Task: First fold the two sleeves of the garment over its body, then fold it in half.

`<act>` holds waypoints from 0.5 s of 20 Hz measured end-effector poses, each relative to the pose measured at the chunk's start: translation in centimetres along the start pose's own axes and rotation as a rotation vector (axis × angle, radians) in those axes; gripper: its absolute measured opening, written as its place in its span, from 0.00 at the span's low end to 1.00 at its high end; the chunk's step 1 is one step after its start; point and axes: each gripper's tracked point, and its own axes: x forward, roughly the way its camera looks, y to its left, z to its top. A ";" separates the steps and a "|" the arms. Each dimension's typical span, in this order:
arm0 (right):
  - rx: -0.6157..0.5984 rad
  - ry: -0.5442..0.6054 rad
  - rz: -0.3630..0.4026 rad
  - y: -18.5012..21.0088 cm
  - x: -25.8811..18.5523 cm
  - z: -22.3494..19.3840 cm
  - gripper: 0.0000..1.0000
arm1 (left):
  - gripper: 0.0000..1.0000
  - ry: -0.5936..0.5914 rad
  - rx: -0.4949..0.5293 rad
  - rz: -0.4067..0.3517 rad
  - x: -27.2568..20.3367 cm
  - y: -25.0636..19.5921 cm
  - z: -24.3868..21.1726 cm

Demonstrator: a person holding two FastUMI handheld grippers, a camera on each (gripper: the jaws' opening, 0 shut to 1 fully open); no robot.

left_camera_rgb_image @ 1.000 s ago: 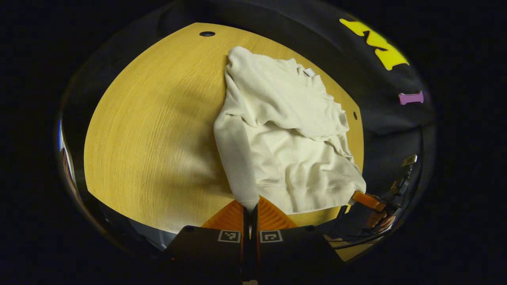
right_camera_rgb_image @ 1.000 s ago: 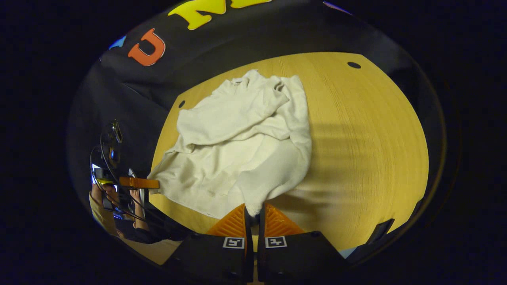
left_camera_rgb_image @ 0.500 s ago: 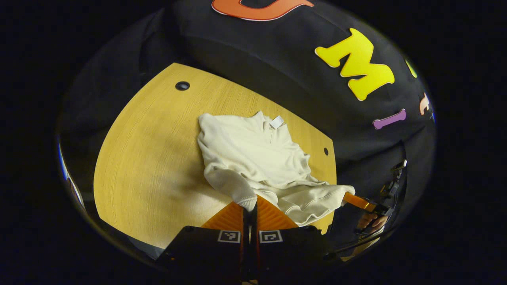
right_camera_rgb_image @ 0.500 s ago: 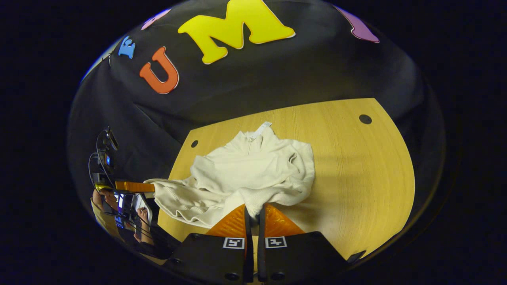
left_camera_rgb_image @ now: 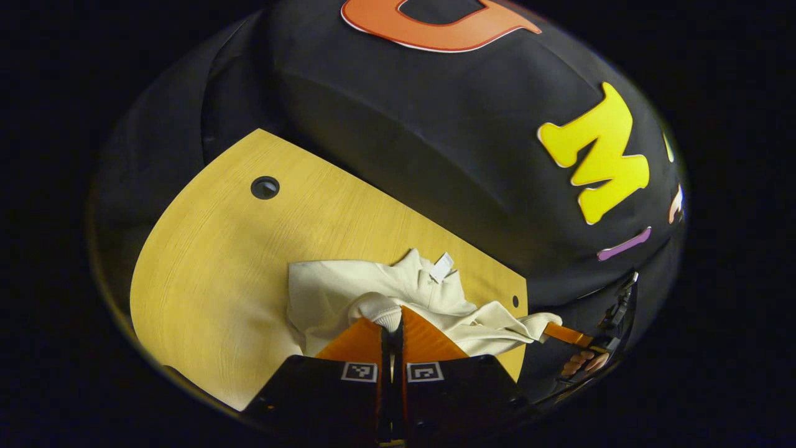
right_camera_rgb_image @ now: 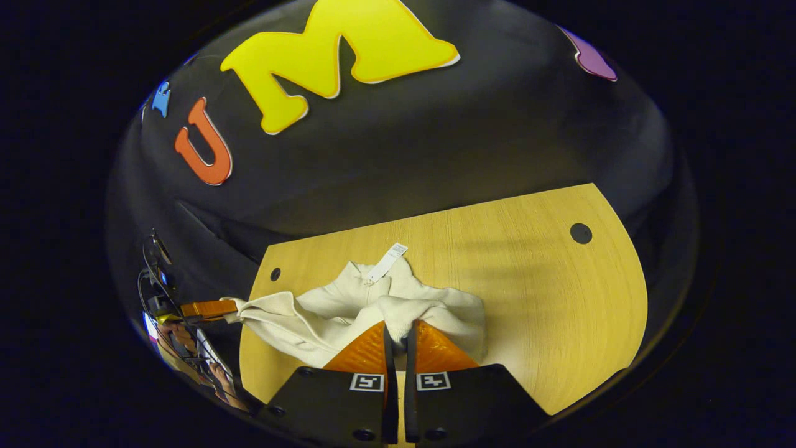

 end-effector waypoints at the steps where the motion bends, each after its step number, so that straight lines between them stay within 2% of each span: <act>1: 0.013 0.003 -0.013 -0.2 1.5 0.1 0.04 | 0.03 0.002 -0.008 0.027 1.5 0.5 0.2; 7: 0.186 0.036 -0.092 -2.7 9.0 -0.5 0.04 | 0.05 0.028 -0.065 0.106 7.7 3.3 0.5; 10: 0.243 0.053 -0.106 -3.2 10.6 -1.2 0.06 | 0.07 0.053 -0.101 0.111 9.1 3.8 -0.1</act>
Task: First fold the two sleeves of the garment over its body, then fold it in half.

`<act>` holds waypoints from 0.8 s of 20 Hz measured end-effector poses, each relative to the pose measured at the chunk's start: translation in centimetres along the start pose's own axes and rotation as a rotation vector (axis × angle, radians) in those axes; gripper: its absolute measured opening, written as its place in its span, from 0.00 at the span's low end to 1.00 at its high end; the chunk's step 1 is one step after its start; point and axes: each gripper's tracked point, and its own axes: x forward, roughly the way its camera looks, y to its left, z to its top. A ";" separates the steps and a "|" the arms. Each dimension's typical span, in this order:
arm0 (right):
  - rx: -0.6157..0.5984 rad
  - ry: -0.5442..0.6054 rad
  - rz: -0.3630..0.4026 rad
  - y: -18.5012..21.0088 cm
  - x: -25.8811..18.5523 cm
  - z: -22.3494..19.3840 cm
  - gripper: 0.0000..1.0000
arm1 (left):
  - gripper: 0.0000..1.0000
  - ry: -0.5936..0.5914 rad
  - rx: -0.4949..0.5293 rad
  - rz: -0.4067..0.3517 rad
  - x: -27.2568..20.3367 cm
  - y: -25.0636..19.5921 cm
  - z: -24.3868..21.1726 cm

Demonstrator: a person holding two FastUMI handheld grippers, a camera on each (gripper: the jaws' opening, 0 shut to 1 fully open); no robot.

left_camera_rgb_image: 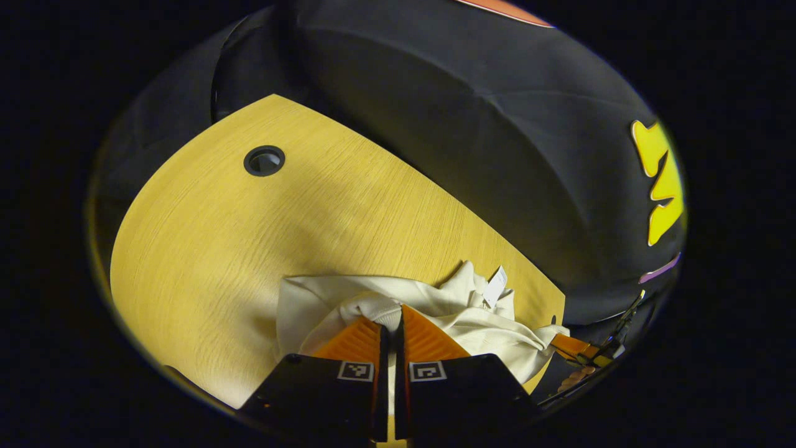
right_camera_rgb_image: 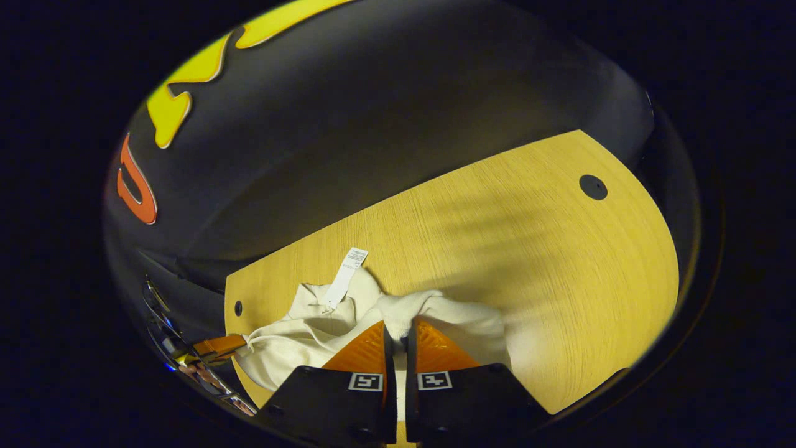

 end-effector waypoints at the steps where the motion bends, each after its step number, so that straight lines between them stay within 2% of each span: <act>1: 0.005 -0.007 0.000 -0.1 0.2 0.0 0.06 | 0.08 0.000 -0.007 -0.008 0.4 -0.2 -0.1; 4: 0.005 -0.023 0.026 0.4 0.0 0.4 0.11 | 0.21 -0.012 -0.016 -0.032 0.6 -0.6 0.0; 5: 0.008 -0.046 0.033 0.5 -0.2 0.8 0.18 | 0.24 -0.017 -0.019 -0.041 0.5 -0.8 0.1; 6: 0.017 -0.075 0.036 0.6 -0.9 1.6 0.27 | 0.37 -0.018 -0.013 -0.040 0.3 -0.9 0.1; 7: 0.034 -0.099 0.049 1.1 -1.3 2.2 0.51 | 0.39 -0.023 -0.003 -0.041 0.0 -1.1 0.0; 9: 0.036 -0.124 0.055 1.4 -2.5 2.9 0.86 | 0.50 -0.049 0.027 -0.030 -1.1 -1.4 0.2; 10: 0.030 -0.135 0.060 1.6 -3.1 3.0 0.88 | 0.59 -0.068 0.037 -0.020 -1.5 -1.3 0.5; 12: 0.030 -0.148 0.061 1.9 -4.4 3.1 0.94 | 0.66 -0.096 0.043 -0.005 -2.9 -1.6 0.9; 14: 0.013 -0.159 0.094 2.8 -6.6 2.8 0.94 | 0.72 -0.136 0.071 -0.004 -4.9 -2.6 1.0; 15: 0.002 -0.171 0.099 3.0 -7.7 2.8 0.89 | 0.76 -0.160 0.083 0.002 -6.0 -3.0 1.2; 16: -0.013 -0.185 0.109 3.4 -9.1 2.7 0.95 | 0.82 -0.184 0.098 0.003 -7.2 -3.3 1.1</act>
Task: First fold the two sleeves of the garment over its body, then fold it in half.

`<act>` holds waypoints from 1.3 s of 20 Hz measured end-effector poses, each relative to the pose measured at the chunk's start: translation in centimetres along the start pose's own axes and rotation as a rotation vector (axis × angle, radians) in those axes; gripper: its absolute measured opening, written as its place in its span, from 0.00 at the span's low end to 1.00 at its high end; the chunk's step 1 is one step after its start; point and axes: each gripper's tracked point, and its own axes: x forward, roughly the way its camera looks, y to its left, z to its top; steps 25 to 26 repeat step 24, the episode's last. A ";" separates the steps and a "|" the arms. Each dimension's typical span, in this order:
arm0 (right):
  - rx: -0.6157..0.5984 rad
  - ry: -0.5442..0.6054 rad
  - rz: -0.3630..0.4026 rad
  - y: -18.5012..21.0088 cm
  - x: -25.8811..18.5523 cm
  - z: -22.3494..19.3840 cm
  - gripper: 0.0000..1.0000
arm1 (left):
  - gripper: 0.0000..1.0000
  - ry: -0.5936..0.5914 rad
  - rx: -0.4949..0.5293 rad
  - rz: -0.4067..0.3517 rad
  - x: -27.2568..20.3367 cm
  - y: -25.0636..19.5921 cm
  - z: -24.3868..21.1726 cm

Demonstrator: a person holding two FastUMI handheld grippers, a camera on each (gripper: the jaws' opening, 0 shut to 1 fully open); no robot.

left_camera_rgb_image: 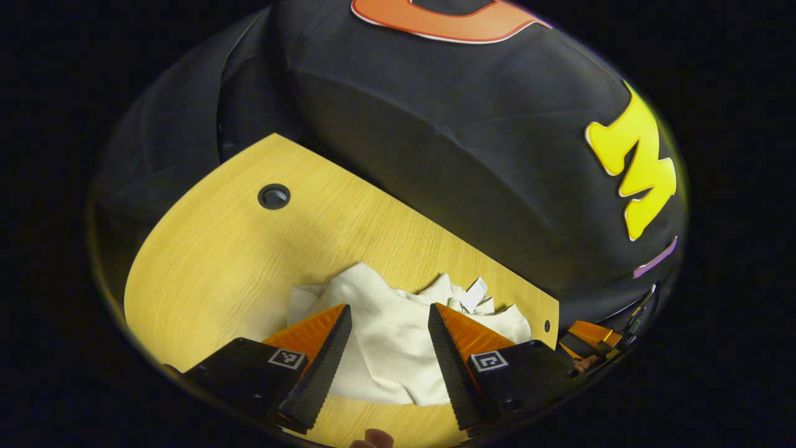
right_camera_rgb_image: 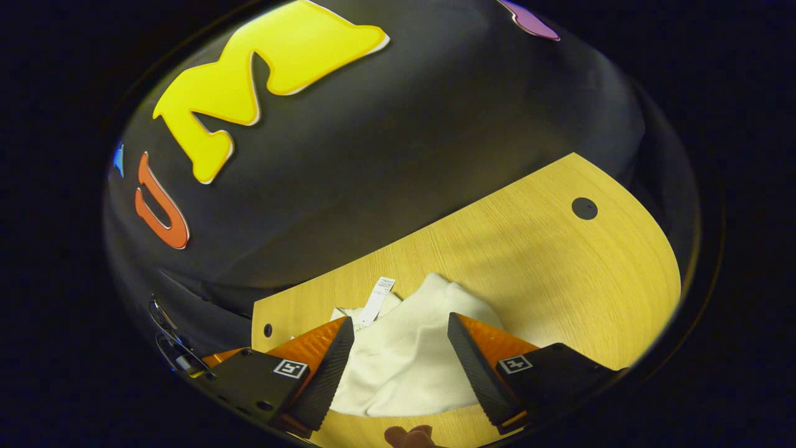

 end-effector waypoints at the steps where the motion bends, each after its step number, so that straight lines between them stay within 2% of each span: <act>1: -0.022 -0.018 0.002 0.5 -1.6 0.2 0.90 | 0.84 -0.035 0.025 0.004 -1.6 -0.4 0.5; 2: -0.054 -0.049 -0.006 0.6 -3.5 0.7 0.95 | 0.85 -0.070 0.063 0.018 -3.1 -0.6 0.9; 4: -0.143 -0.123 -0.008 1.4 -7.2 1.0 0.96 | 0.88 -0.159 0.184 0.054 -6.5 -0.9 1.5; 5: -0.204 -0.156 -0.005 1.9 -9.3 0.7 0.91 | 0.90 -0.202 0.255 0.075 -8.5 -1.0 1.9; 6: -0.272 -0.194 -0.024 2.0 -11.4 0.4 0.91 | 0.94 -0.251 0.314 0.120 -10.9 -0.7 2.0; 7: -0.337 -0.234 -0.044 1.8 -13.7 0.2 0.96 | 0.94 -0.301 0.364 0.142 -12.7 -1.2 2.1; 9: -0.438 -0.320 -0.065 2.1 -18.3 -0.7 0.96 | 0.97 -0.390 0.428 0.148 -16.5 -2.4 1.6; 12: -0.506 -0.406 -0.092 2.0 -23.7 -2.8 0.96 | 0.99 -0.459 0.458 0.132 -20.7 -4.1 -0.6; 13: -0.509 -0.431 -0.089 1.8 -25.6 -3.9 0.92 | 0.99 -0.481 0.472 0.133 -22.3 -4.6 -1.5; 15: -0.522 -0.485 -0.088 1.6 -29.0 -5.6 0.96 | 0.99 -0.536 0.502 0.141 -24.8 -5.4 -2.7; 19: -0.589 -0.654 -0.069 3.3 -34.8 -7.3 0.96 | 0.99 -0.633 0.526 0.144 -29.2 -6.4 -5.0; 20: -0.616 -0.691 -0.052 4.1 -36.0 -7.7 0.92 | 0.98 -0.648 0.520 0.139 -29.9 -6.4 -5.7; 21: -0.637 -0.707 -0.036 5.1 -36.7 -8.2 0.96 | 0.99 -0.654 0.506 0.133 -30.4 -6.2 -6.3; 24: -0.656 -0.688 -0.005 6.7 -35.7 -9.7 0.95 | 0.99 -0.641 0.523 0.078 -31.0 -7.0 -8.8; 26: -0.656 -0.688 -0.005 6.7 -35.7 -9.7 0.95 | 0.99 -0.641 0.523 0.078 -31.0 -7.0 -8.8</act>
